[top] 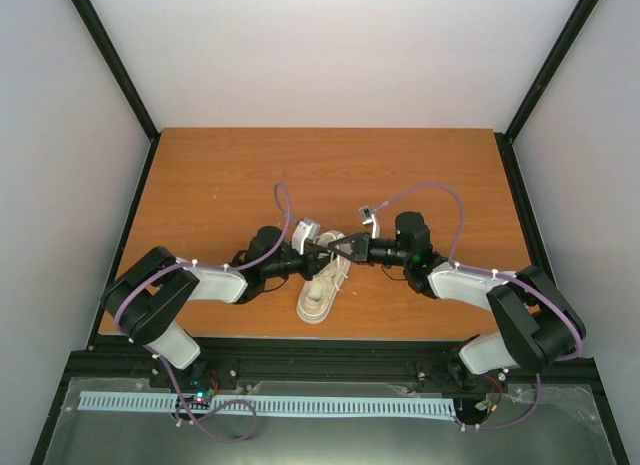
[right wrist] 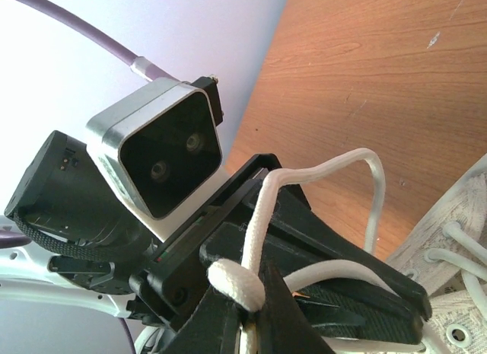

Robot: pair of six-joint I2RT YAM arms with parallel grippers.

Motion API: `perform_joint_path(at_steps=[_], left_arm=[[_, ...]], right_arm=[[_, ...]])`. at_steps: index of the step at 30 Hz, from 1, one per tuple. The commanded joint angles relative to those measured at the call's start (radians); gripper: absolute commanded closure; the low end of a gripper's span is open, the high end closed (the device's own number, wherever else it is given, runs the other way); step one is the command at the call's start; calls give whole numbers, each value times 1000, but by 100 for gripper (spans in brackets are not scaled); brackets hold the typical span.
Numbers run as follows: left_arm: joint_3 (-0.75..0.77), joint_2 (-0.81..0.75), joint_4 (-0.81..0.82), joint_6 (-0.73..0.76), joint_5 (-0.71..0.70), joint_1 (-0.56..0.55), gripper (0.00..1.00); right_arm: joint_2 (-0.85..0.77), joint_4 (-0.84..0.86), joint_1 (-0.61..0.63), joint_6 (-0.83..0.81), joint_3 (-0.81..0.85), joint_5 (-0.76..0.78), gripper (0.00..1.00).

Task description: Tie the shoes

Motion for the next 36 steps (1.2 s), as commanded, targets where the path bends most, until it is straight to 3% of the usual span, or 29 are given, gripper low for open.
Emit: perform_joint_path(at_steps=[1, 6, 8, 10, 14, 17, 19, 24, 27, 36], left_arm=[[2, -54, 27, -5, -39, -9, 99], [-25, -159, -104, 9, -160, -9, 99], [-43, -219, -176, 23, -220, -9, 99], [-38, -276, -278, 39, -270, -7, 99], [17, -363, -515, 63, -333, 5, 99], [70, -417, -697, 78, -364, 23, 99], [121, -435, -815, 102, -388, 39, 99], [219, -425, -959, 179, -401, 58, 99], [236, -420, -981, 203, -412, 58, 99], [256, -415, -983, 211, -426, 59, 99]], right_arm=[[-6, 56, -14, 1, -6, -9, 97], [-1, -22, -22, -48, 3, 15, 97], [-10, -110, -24, -104, 18, 47, 90], [-12, -175, -26, -150, 29, 72, 76], [-13, -227, -34, -187, 33, 87, 37], [-38, -284, -39, -222, 33, 115, 23], [-62, -342, -40, -265, 33, 145, 19], [-127, -532, 7, -443, 24, 280, 16], [-159, -522, 53, -469, -19, 335, 18], [-76, -429, 155, -483, -7, 426, 44]])
